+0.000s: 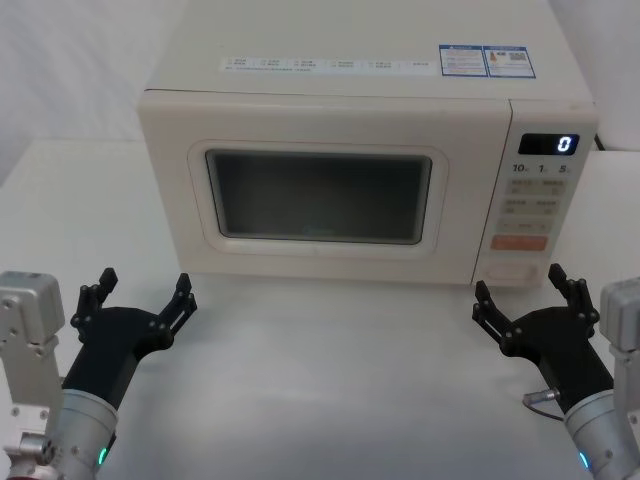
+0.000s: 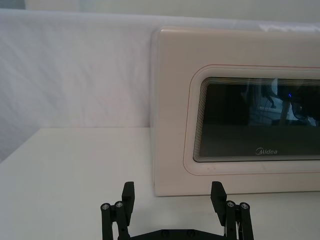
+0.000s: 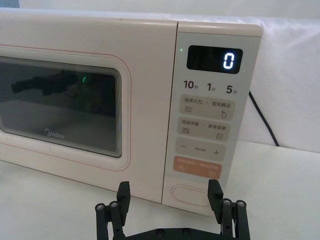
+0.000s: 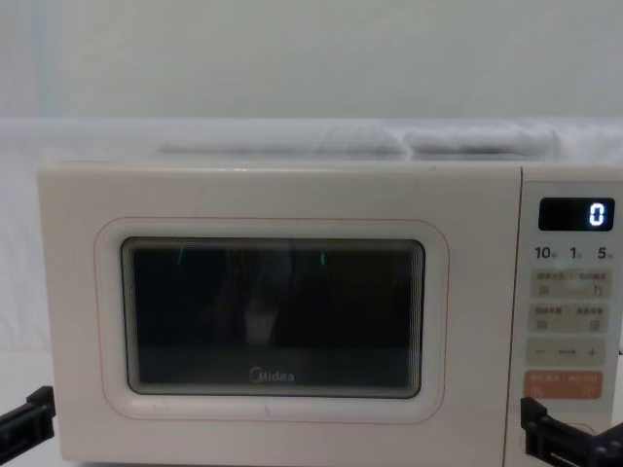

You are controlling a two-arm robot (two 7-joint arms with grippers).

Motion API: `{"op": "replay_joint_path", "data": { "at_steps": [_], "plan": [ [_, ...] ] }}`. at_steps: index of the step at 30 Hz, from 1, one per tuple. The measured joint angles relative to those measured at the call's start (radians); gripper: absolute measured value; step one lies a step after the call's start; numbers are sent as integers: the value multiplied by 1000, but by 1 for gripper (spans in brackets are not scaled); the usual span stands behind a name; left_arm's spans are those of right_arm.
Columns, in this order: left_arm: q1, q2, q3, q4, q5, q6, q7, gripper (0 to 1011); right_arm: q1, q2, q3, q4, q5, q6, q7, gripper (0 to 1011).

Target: Press the button to open the microwave door with one hand; close the microwave door with the other hand.

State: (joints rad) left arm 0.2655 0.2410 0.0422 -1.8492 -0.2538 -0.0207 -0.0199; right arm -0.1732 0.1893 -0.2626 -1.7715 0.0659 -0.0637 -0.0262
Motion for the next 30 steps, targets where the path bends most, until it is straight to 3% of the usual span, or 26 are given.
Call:
{"op": "replay_joint_path", "data": {
  "at_steps": [26,30],
  "plan": [
    [0,0,0,0,0,0,0,1001,0,0,0,0,0,0,0,1002],
    [0,0,0,0,0,0,0,1001,0,0,0,0,0,0,0,944]
  ]
}}
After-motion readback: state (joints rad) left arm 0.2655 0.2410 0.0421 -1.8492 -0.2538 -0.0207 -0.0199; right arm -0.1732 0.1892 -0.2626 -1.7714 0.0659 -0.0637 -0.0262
